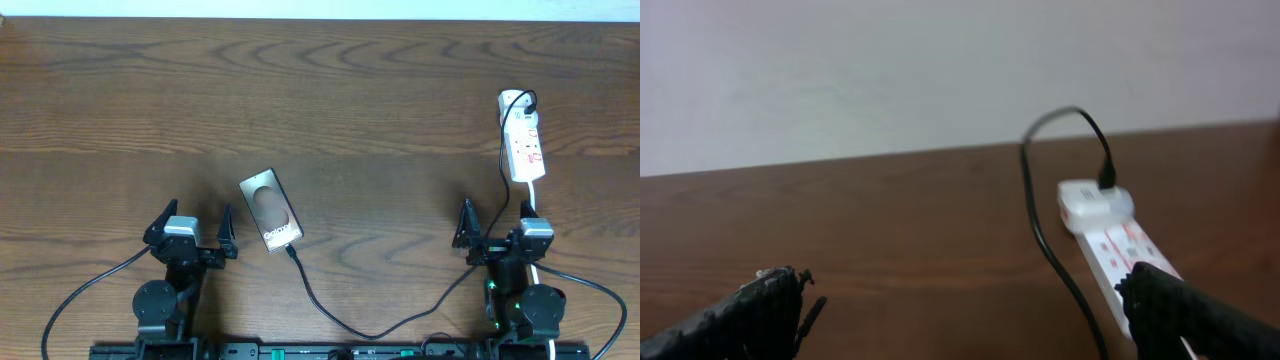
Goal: Plug charger to phone and switch on socket
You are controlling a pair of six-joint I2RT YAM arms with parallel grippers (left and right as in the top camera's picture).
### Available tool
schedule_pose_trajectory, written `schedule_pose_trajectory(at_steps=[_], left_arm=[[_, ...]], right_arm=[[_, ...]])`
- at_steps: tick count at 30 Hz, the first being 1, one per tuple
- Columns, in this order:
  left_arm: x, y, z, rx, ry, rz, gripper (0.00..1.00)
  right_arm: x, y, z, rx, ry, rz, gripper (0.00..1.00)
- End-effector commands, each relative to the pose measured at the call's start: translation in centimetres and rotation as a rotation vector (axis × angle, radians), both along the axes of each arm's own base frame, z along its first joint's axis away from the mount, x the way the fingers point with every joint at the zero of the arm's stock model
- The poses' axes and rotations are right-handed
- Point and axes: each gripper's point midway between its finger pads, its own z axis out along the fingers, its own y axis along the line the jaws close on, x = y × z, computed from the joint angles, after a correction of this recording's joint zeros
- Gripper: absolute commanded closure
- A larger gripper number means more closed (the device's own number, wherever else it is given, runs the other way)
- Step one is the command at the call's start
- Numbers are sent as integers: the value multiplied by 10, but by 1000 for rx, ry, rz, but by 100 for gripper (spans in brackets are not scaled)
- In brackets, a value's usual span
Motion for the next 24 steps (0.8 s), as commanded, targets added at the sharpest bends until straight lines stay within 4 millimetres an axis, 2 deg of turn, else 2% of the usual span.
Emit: schedule_pose_trajectory(at_steps=[1, 24], left_arm=[[-1, -3, -15, -3, 49, -15, 8], [-1, -3, -15, -3, 49, -15, 8]], right_arm=[[-1, -5, -5, 45, 19, -38, 1], [-1, -3, -8, 8, 30, -24, 1]])
